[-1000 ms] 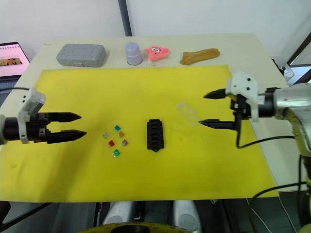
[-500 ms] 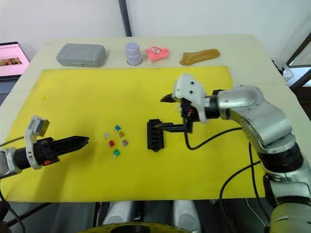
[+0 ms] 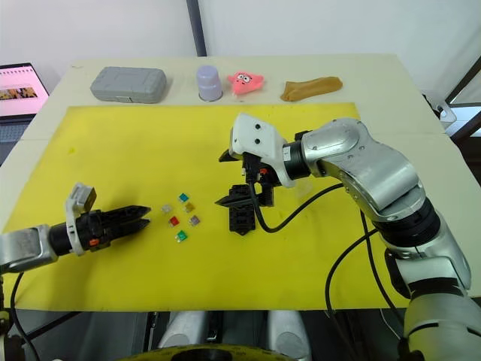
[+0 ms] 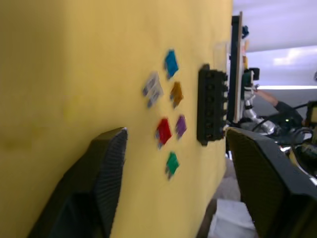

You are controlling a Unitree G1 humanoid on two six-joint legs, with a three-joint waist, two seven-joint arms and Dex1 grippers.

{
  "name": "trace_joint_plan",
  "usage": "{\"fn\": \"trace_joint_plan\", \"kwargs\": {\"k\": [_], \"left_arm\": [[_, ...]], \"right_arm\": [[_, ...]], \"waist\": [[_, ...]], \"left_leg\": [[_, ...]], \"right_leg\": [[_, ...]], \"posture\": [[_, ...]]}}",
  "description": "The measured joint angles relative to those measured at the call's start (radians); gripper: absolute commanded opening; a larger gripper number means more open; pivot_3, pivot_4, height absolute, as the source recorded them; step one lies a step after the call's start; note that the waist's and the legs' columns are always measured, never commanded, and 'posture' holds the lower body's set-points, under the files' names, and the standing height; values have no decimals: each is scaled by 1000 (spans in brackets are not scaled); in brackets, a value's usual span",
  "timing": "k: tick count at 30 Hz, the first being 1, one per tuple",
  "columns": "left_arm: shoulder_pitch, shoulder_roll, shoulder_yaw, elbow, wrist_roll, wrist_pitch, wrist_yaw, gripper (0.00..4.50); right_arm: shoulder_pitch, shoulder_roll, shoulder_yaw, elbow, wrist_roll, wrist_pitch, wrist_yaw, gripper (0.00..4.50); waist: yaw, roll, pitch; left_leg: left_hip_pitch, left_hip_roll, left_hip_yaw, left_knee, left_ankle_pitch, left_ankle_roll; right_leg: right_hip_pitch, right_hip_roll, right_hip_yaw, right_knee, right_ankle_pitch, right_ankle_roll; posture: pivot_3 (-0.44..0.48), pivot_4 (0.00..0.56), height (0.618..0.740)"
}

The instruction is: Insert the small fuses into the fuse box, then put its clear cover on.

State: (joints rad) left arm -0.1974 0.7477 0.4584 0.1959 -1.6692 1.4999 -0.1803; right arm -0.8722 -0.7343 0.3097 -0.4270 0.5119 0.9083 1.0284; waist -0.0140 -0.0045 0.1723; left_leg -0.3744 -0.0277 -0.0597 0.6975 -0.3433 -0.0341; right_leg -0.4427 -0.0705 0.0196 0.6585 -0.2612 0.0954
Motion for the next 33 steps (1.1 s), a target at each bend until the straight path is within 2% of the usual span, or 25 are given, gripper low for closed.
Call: {"fn": "trace_joint_plan", "kwargs": {"k": [9, 20, 23, 33], "left_arm": [[-100, -1, -83, 78, 44, -5, -11, 3285], [-161, -23, -122, 104, 206, 5, -140, 3285], [-177, -37, -133, 106, 267, 4, -182, 2403], [-217, -71, -152, 118, 418, 3, -293, 2403]], "right_arm": [[2, -17, -17, -7, 5, 18, -5, 4500], [4, -30, -43, -20, 12, 36, -22, 4500], [4, -31, -43, -20, 12, 40, -23, 4500], [4, -35, -43, -24, 12, 48, -38, 4500]], "waist": [[1, 0, 0], [6, 0, 0], [8, 0, 0], [16, 0, -1]], "left_leg": [[0, -1, 0, 0, 0, 0], [0, -3, -1, 0, 1, -1], [0, -5, -1, 0, 1, -1], [1, -10, -3, 0, 2, 1]], "right_leg": [[0, 0, -1, 0, 0, 0], [1, -2, -2, 1, 0, 0], [2, -4, -2, 1, 0, 0], [3, -9, -4, 1, 0, 0]], "posture": [[0, 150, 740], [0, 150, 740], [0, 150, 740], [0, 150, 740]]}}
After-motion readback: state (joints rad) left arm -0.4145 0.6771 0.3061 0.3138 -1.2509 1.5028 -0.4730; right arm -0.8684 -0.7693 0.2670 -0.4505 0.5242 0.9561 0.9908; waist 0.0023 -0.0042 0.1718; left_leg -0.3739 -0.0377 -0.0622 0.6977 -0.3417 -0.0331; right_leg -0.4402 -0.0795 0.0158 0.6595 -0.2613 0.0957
